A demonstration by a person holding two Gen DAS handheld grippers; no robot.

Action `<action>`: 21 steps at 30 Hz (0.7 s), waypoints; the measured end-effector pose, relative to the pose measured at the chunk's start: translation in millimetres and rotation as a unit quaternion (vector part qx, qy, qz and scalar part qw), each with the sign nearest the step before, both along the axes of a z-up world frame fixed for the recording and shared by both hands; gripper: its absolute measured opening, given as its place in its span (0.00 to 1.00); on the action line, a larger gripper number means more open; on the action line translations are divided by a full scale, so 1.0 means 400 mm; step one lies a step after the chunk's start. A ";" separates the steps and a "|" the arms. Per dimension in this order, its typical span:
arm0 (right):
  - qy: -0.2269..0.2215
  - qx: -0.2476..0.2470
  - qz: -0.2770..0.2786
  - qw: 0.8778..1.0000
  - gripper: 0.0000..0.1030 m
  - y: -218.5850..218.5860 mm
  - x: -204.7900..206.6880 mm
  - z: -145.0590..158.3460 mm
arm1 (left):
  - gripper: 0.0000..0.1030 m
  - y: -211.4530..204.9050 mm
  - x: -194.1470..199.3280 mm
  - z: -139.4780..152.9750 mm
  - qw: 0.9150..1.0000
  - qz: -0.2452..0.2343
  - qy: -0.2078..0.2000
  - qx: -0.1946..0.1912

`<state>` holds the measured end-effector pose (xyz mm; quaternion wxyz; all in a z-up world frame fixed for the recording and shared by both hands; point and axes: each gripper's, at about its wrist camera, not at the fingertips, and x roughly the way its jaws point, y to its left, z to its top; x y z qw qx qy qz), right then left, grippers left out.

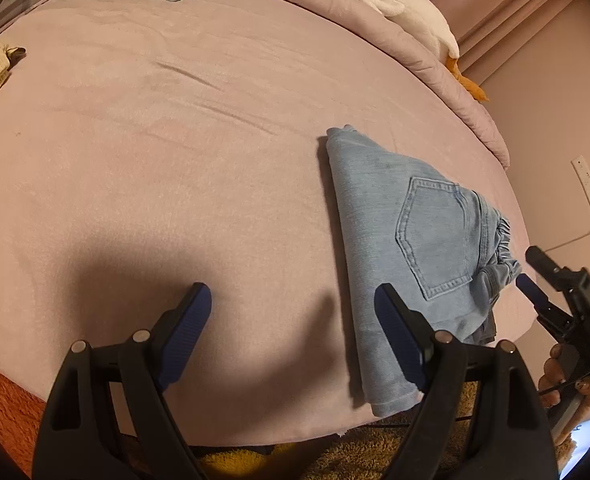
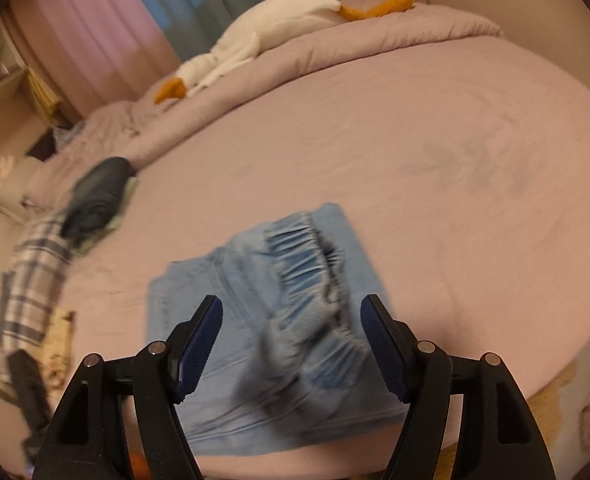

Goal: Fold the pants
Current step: 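Grasp the waistband edge with the right gripper, tuck it down, and release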

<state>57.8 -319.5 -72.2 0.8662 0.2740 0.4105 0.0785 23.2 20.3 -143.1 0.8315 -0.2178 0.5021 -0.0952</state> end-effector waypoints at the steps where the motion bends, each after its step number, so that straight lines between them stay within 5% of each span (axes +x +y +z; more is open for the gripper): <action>1: 0.000 0.016 0.006 1.000 0.69 0.002 0.002 -0.004 | 0.81 0.000 0.000 0.001 1.000 -0.001 -0.001 0.000; 6: 0.012 0.048 0.022 0.999 0.69 0.035 0.022 -0.016 | 0.81 0.000 0.003 -0.001 1.000 -0.001 0.000 0.000; 16: 0.039 -0.005 0.005 0.999 0.69 0.060 0.029 -0.047 | 0.81 -0.009 0.004 -0.002 1.000 -0.008 0.002 0.008; 17: 0.033 -0.007 -0.002 0.999 0.65 0.058 0.031 -0.049 | 0.81 -0.012 0.004 -0.003 1.000 -0.009 0.002 0.009; 19: 0.034 -0.037 -0.024 0.998 0.27 0.053 0.034 -0.056 | 0.81 -0.020 0.005 -0.003 1.000 -0.011 0.003 0.011; 21: 0.022 -0.046 -0.025 0.998 0.24 0.049 0.027 -0.053 | 0.81 -0.025 0.004 0.000 1.000 -0.015 0.001 0.012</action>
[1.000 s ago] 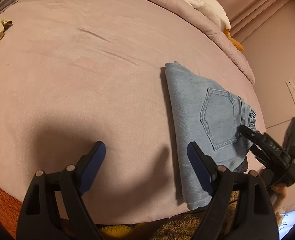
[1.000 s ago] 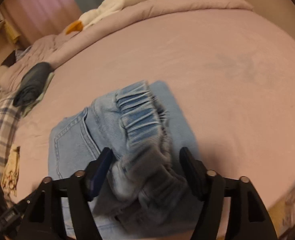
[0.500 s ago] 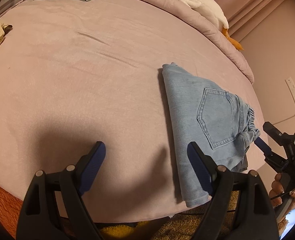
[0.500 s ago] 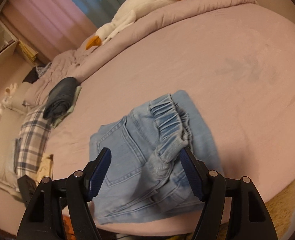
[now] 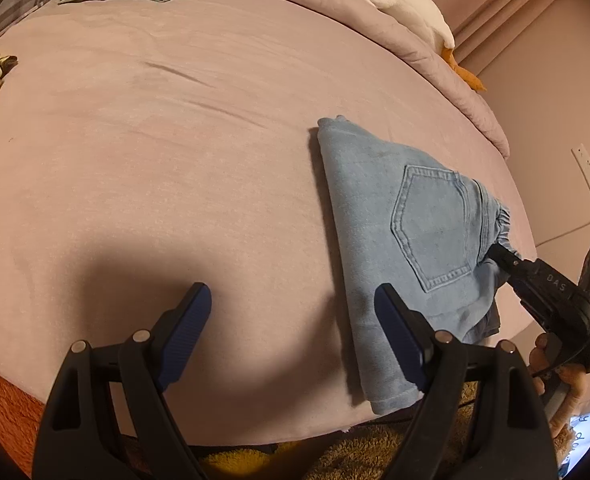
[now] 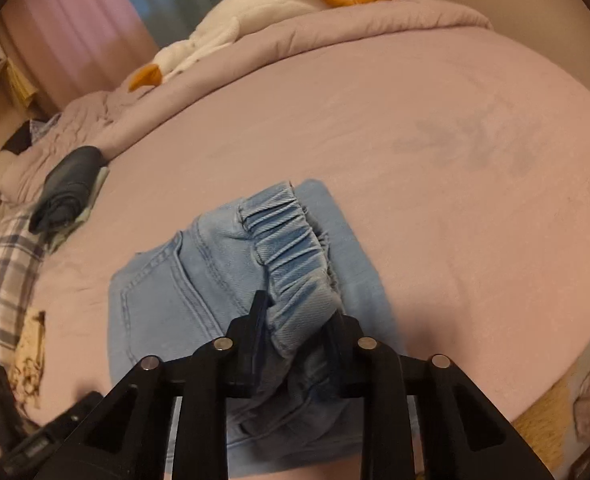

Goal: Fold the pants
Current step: 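Grasp the waistband edge with the right gripper, tuck it down, and release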

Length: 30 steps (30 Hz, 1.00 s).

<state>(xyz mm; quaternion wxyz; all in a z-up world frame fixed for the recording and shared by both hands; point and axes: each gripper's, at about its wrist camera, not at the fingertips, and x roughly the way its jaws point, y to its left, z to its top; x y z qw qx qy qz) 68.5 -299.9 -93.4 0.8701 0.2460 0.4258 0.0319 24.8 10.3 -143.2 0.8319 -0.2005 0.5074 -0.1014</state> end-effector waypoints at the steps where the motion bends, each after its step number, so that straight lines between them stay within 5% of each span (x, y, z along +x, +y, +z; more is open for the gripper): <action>1: -0.013 0.005 -0.002 1.000 0.23 -0.005 -0.012 0.010 | 0.81 -0.002 -0.001 0.001 1.000 -0.002 -0.001 -0.001; 7: -0.060 0.027 0.010 0.998 0.22 -0.036 -0.088 0.068 | 0.81 -0.017 -0.001 0.005 1.000 -0.009 -0.004 0.000; 14: 0.014 0.005 0.017 1.000 0.21 -0.040 -0.057 -0.048 | 0.81 -0.039 0.000 0.004 1.000 -0.027 -0.007 0.001; 23: 0.014 -0.009 0.024 1.000 0.25 -0.034 -0.054 -0.031 | 0.81 -0.065 0.007 -0.001 0.999 -0.046 -0.009 0.001; 25: 0.024 -0.021 0.010 0.999 0.53 -0.041 -0.058 -0.029 | 0.81 -0.071 0.006 -0.001 0.999 -0.049 -0.008 0.003; 30: 0.011 0.000 0.006 1.000 0.86 -0.084 -0.081 -0.025 | 0.84 -0.082 0.010 0.002 0.998 -0.054 -0.015 0.004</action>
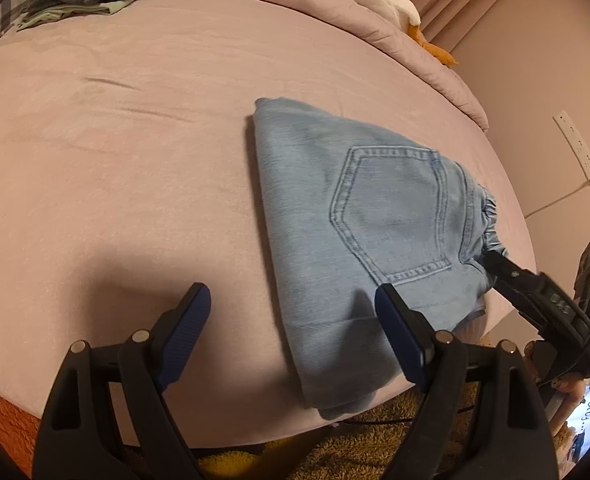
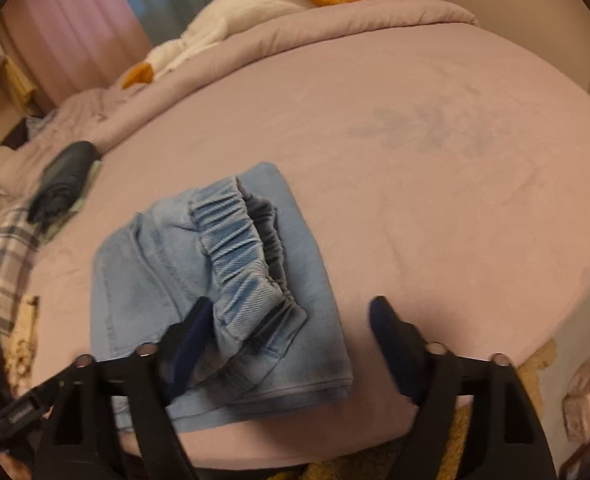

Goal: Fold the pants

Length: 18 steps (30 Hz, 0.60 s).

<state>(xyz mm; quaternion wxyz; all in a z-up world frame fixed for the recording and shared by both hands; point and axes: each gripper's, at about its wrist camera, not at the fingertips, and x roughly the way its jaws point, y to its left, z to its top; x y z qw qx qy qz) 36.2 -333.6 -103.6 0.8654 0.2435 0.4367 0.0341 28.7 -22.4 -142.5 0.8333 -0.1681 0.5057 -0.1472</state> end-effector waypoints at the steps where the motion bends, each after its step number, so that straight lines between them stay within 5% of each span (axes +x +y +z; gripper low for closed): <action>1: -0.004 0.007 0.005 1.000 0.91 -0.007 -0.002 -0.001 | 0.87 -0.002 0.003 0.000 1.000 0.001 -0.002 0.001; 12: -0.017 0.120 0.050 0.991 0.92 -0.042 0.031 -0.028 | 0.87 -0.033 0.019 -0.026 1.000 -0.008 0.007 -0.008; 18: 0.025 0.119 0.083 0.989 0.92 -0.003 0.083 -0.088 | 0.95 -0.058 0.046 -0.029 1.000 -0.015 0.016 -0.022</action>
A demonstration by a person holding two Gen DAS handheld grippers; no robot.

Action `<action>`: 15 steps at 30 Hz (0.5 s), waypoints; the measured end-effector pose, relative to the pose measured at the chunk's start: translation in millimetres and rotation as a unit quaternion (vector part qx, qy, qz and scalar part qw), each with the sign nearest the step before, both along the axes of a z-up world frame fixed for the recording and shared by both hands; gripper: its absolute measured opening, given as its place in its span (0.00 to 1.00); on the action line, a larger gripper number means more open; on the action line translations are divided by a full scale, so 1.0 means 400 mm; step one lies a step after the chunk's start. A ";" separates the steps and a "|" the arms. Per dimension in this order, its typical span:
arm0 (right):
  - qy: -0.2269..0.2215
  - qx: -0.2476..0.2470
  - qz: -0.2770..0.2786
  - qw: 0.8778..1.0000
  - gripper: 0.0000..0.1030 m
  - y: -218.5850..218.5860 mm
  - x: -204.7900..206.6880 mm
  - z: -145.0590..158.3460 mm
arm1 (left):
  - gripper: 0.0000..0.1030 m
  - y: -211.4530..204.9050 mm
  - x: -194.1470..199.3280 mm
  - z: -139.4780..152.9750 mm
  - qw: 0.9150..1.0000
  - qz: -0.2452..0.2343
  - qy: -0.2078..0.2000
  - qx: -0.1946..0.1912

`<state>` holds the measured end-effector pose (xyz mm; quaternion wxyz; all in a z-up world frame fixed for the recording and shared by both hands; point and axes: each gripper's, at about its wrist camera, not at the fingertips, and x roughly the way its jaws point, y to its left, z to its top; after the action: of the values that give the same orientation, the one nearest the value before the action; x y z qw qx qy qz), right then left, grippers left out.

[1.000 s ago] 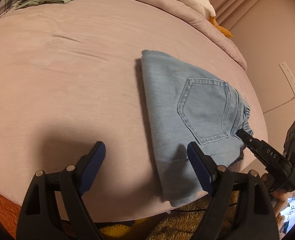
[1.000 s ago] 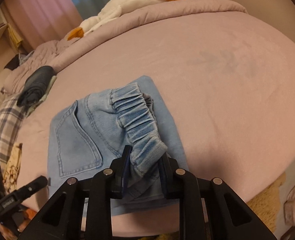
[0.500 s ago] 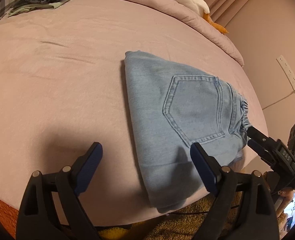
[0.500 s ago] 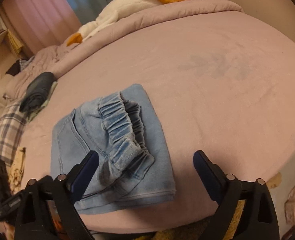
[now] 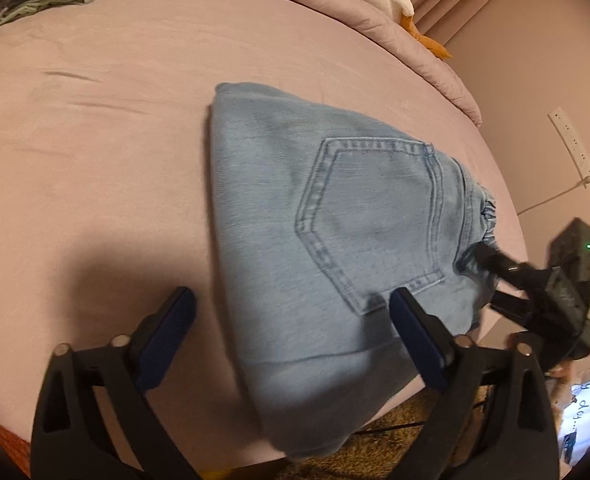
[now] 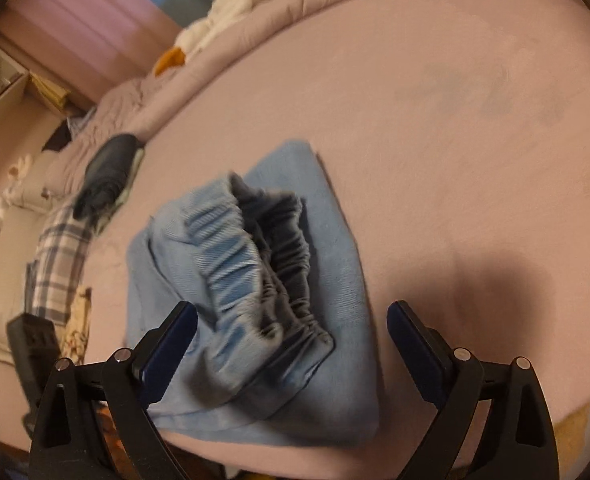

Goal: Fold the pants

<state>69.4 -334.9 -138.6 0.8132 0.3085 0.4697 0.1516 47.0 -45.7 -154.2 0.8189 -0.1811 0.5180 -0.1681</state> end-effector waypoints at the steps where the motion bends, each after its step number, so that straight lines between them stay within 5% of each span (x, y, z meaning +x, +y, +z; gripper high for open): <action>1: -0.003 -0.002 0.002 1.000 0.93 0.004 0.005 -0.004 | 0.95 -0.004 0.005 0.000 1.000 -0.002 0.000 -0.001; 7: -0.017 0.029 0.030 0.999 0.93 0.008 0.048 -0.004 | 0.94 -0.030 0.042 -0.010 1.000 -0.020 -0.002 -0.016; 9: -0.020 0.031 0.043 0.998 0.92 0.014 0.059 -0.003 | 0.86 -0.035 0.051 -0.011 1.000 -0.020 -0.001 -0.014; 11: -0.022 0.032 0.050 0.998 0.84 0.022 0.061 -0.003 | 0.70 -0.040 0.054 -0.007 1.000 -0.013 0.000 0.001; 15: -0.028 0.046 0.045 0.997 0.59 0.032 0.039 -0.003 | 0.53 -0.026 0.044 -0.009 1.000 0.000 -0.010 -0.009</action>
<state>85.1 -322.3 -139.7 0.8033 0.3197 0.4524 0.2187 64.6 -56.1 -157.9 0.8224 -0.1874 0.5081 -0.1744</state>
